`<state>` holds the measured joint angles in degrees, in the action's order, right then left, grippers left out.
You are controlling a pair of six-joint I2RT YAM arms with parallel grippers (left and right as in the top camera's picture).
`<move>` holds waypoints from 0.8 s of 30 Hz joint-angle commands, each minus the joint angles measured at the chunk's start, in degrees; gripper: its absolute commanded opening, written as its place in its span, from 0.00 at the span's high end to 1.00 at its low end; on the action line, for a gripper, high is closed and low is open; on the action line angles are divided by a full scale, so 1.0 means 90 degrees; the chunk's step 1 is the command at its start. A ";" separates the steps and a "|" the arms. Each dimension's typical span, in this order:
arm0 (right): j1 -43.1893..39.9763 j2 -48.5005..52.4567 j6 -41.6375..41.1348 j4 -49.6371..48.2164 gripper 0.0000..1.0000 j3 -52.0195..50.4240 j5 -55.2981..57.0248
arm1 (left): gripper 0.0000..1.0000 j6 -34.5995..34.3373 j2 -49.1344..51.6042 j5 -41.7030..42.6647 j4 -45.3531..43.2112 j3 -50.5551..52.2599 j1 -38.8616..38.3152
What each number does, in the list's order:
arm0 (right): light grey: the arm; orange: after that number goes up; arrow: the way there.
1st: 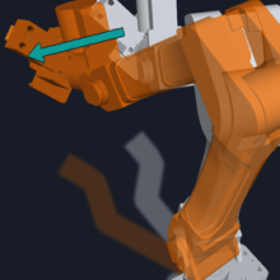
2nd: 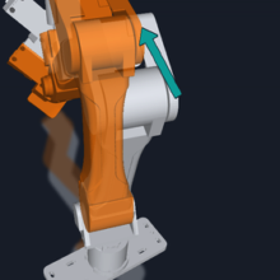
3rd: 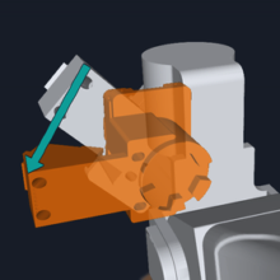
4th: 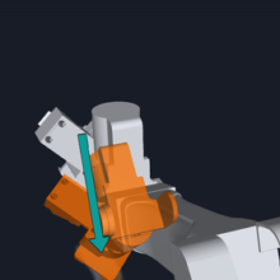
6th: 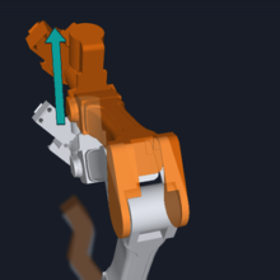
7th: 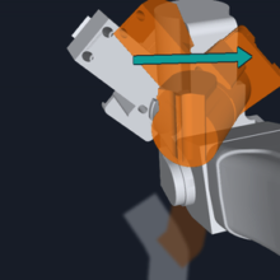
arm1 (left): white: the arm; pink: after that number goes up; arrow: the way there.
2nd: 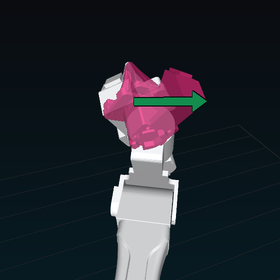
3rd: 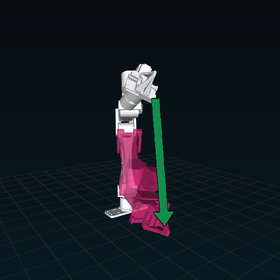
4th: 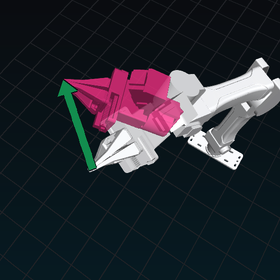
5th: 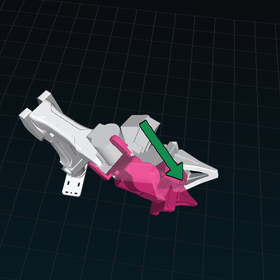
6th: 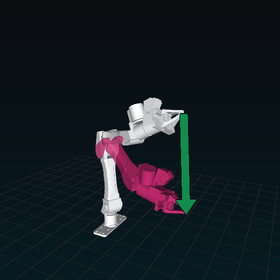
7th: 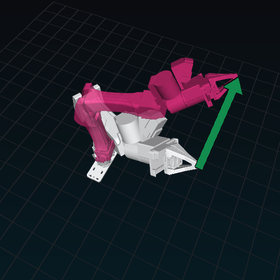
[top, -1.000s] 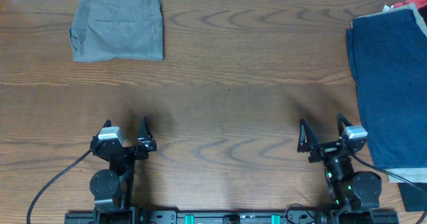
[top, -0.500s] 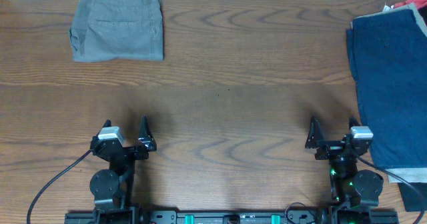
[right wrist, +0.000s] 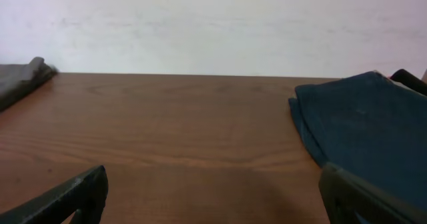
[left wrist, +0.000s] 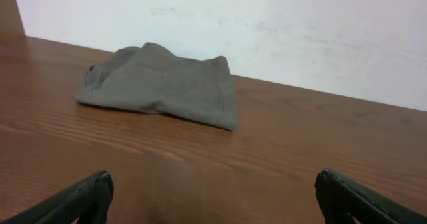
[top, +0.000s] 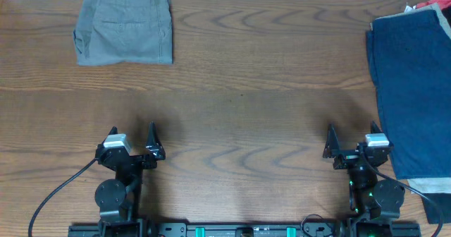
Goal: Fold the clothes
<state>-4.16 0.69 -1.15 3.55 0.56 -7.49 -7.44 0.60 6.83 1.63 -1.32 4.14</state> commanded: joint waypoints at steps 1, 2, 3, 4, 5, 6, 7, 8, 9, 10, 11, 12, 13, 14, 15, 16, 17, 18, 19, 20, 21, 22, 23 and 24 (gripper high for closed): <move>-0.0044 -0.0044 -0.0182 0.0010 0.01 -0.0029 0.0058 | 0.02 0.0039 -0.0041 -0.0002 0.0194 0.0121 0.0032; -0.0049 -0.0044 -0.0180 0.0010 0.01 -0.0029 0.0058 | 0.02 0.0039 -0.0041 -0.0002 0.0194 0.0121 0.0034; -0.0063 -0.0044 -0.0177 0.0010 0.01 -0.0029 0.0061 | 0.02 0.0039 -0.0041 -0.0002 0.0194 0.0121 0.0034; -0.0095 -0.0044 -0.0177 0.0010 0.01 -0.0029 0.0063 | 0.02 0.0039 -0.0041 -0.0002 0.0194 0.0121 0.0034; -0.0119 -0.0044 -0.0177 0.0010 0.01 -0.0029 0.0066 | 0.02 0.0039 -0.0041 -0.0002 0.0194 0.0121 0.0034; -0.0141 -0.0044 -0.0177 0.0010 0.01 -0.0029 0.0066 | 0.02 0.0039 -0.0041 -0.0002 0.0194 0.0121 0.0034; -0.0155 -0.0044 -0.0177 0.0010 0.01 -0.0029 0.0066 | 0.02 0.0039 -0.0041 -0.0002 0.0194 0.0121 0.0034; -0.0180 -0.0044 -0.0177 0.0010 0.01 -0.0029 0.0066 | 0.02 0.0039 -0.0041 -0.0002 0.0194 0.0121 0.0034; -0.0199 -0.0044 -0.0177 0.0010 0.01 -0.0029 0.0066 | 0.02 0.0039 -0.0041 -0.0002 0.0194 0.0121 0.0034; -0.0209 -0.0044 -0.0177 0.0010 0.01 -0.0029 0.0066 | 0.02 0.0039 -0.0041 -0.0002 0.0194 0.0121 0.0034; -0.0209 -0.0041 -0.0177 0.0010 0.01 -0.0029 0.0066 | 0.02 0.0039 -0.0041 -0.0002 0.0194 0.0121 0.0034; -0.0209 -0.0041 -0.0177 0.0010 0.01 -0.0029 0.0066 | 0.02 0.0039 -0.0041 -0.0002 0.0194 0.0121 0.0034; -0.0209 -0.0041 -0.0177 0.0010 0.01 -0.0029 0.0066 | 0.02 0.0039 -0.0041 -0.0002 0.0194 0.0121 0.0034; -0.0209 -0.0041 -0.0177 0.0010 0.01 -0.0029 0.0066 | 0.02 0.0039 -0.0041 -0.0002 0.0194 0.0121 0.0034; -0.0209 -0.0041 -0.0177 0.0010 0.01 -0.0029 0.0066 | 0.02 0.0039 -0.0041 -0.0002 0.0194 0.0121 0.0034; -0.0209 -0.0041 -0.0177 0.0010 0.01 -0.0029 0.0066 | 0.02 0.0039 -0.0041 -0.0002 0.0194 0.0121 0.0034; -0.0209 -0.0041 -0.0177 0.0010 0.01 -0.0029 0.0066 | 0.02 0.0039 -0.0041 -0.0002 0.0194 0.0121 0.0034; -0.0209 -0.0041 -0.0177 0.0010 0.01 -0.0029 0.0066 | 0.02 0.0039 -0.0041 -0.0005 0.0194 0.0121 0.0034; -0.0209 -0.0041 -0.0177 0.0010 0.01 -0.0029 0.0066 | 0.02 0.0039 -0.0041 -0.0002 0.0194 0.0121 0.0034; -0.0209 -0.0041 -0.0177 0.0010 0.01 -0.0029 0.0066 | 0.02 0.0039 -0.0041 -0.0002 0.0194 0.0121 0.0034; -0.0209 -0.0041 -0.0177 0.0010 0.01 -0.0029 0.0066 | 0.02 0.0039 -0.0041 -0.0002 0.0194 0.0121 0.0034; -0.0209 -0.0041 -0.0177 0.0010 0.01 -0.0029 0.0066 | 0.02 0.0039 -0.0041 -0.0002 0.0194 0.0121 0.0034; -0.0209 -0.0041 -0.0177 0.0010 0.01 -0.0029 0.0066 | 0.02 0.0039 -0.0041 -0.0005 0.0194 0.0121 0.0034; -0.0209 -0.0041 -0.0177 0.0010 0.01 -0.0029 0.0066 | 0.02 0.0039 -0.0041 -0.0002 0.0194 0.0121 0.0034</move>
<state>-4.34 0.69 -2.17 3.55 0.56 -7.46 -7.44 0.60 6.83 1.65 -1.32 4.14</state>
